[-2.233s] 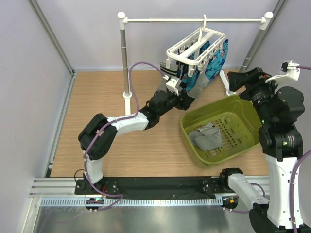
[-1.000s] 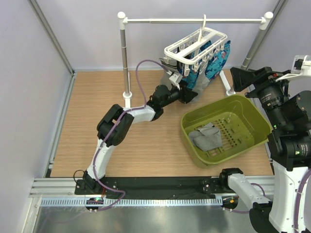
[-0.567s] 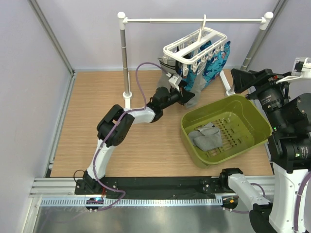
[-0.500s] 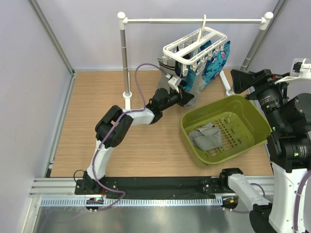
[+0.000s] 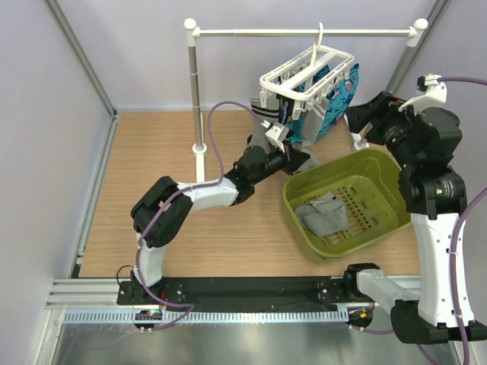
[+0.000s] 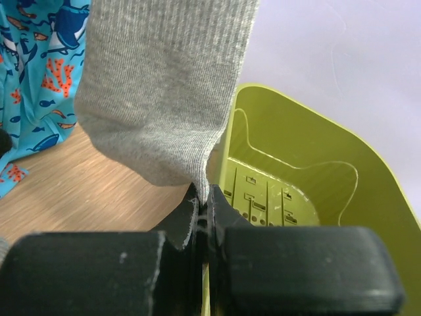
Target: Remove the socks clipped to the hanger
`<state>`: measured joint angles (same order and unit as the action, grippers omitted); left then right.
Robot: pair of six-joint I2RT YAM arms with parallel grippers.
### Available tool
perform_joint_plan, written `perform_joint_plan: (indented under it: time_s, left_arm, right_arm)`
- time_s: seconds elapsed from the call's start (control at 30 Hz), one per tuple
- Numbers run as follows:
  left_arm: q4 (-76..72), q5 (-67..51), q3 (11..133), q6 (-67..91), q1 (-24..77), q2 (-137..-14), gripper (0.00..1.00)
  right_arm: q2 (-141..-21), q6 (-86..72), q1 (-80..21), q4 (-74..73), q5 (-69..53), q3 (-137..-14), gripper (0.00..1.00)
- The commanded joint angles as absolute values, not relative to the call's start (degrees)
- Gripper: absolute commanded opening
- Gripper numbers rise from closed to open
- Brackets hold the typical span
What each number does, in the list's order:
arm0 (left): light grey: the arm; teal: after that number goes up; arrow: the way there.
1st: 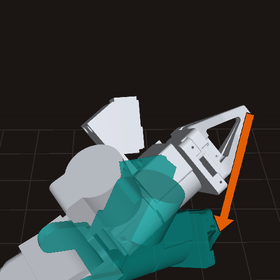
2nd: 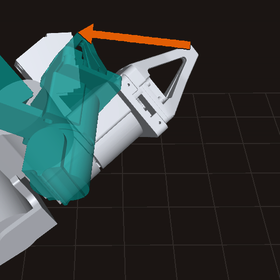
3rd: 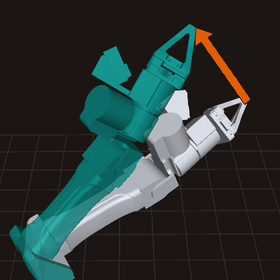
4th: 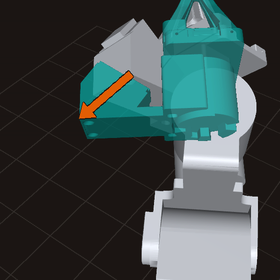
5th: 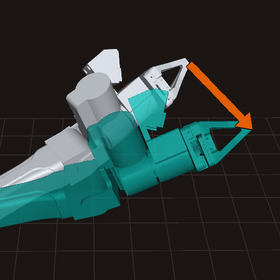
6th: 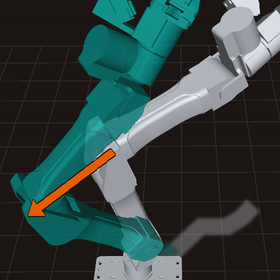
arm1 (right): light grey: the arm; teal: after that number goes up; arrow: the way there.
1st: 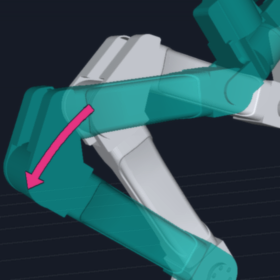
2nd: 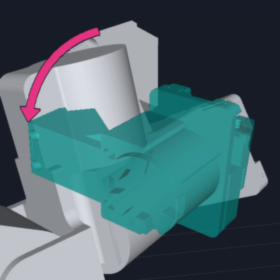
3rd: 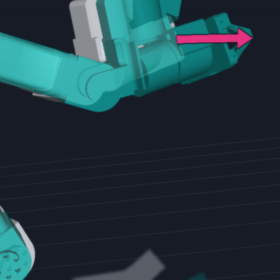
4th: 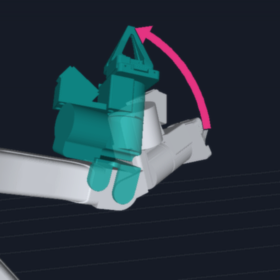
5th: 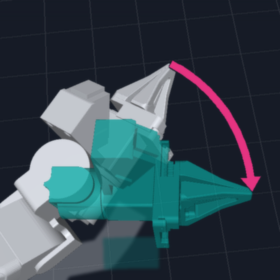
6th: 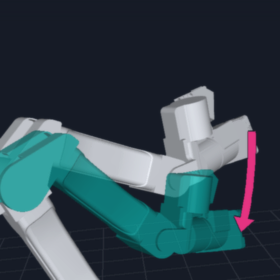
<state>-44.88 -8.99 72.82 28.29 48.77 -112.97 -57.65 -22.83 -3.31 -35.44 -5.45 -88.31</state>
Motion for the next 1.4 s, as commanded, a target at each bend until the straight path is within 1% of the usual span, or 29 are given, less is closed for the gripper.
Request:
perform_joint_plan:
  time_s: [0.0,0.17,0.3,0.37,0.47,0.6,0.83,0.97,1.07,1.37]
  left_arm:
    - [-43.86,-5.54,72.51,26.37,49.74,-109.25,0.0]
    - [-42.28,-3.35,72.16,24.79,52.38,-107.93,0.0]
    - [-41.93,-2.55,71.46,24.52,53.35,-106.44,0.0]
    - [-40.87,-2.29,71.46,24.35,53.79,-106.09,0.0]
    - [-40.08,-2.29,71.19,24.0,53.79,-105.29,0.0]
    - [-39.64,-2.55,70.66,24.08,54.14,-104.41,0.0]
    - [-38.58,-2.29,70.84,23.55,54.76,-104.33,0.0]
    - [-38.58,-2.29,70.75,23.29,55.28,-104.33,0.0]
    - [-38.5,-2.2,70.49,23.2,55.55,-104.06,0.0]
    - [-38.58,-2.28,70.14,22.59,56.07,-103.54,0.0]
  right_arm:
    - [-55.99,-22.33,-3.52,-32.97,-5.18,-87.37,0.75]
    - [-56.16,-19.6,-3.52,-26.46,-8.7,-82.53,0.75]
    - [-58.97,-17.41,-3.52,-25.23,-7.82,-83.67,0.68]
    - [-61.25,-17.14,-3.43,-24.96,-9.4,-85.24,0.64]
    - [-64.32,-16.79,-3.34,-24.7,-12.81,-87.09,0.6]
    - [-68.99,-16.52,-2.72,-31.81,-14.67,-93.16,0.6]
    - [-69.08,-19.16,-2.55,-25.67,-15.12,-90.44,0.61]
    - [-68.91,-17.67,-2.55,-19.53,-15.03,-87.02,0.61]
    - [-69.43,-16.35,-2.55,-17.41,-15.11,-86.31,0.59]
    - [-72.33,-15.47,-2.46,-13.71,-17.4,-86.4,0.61]
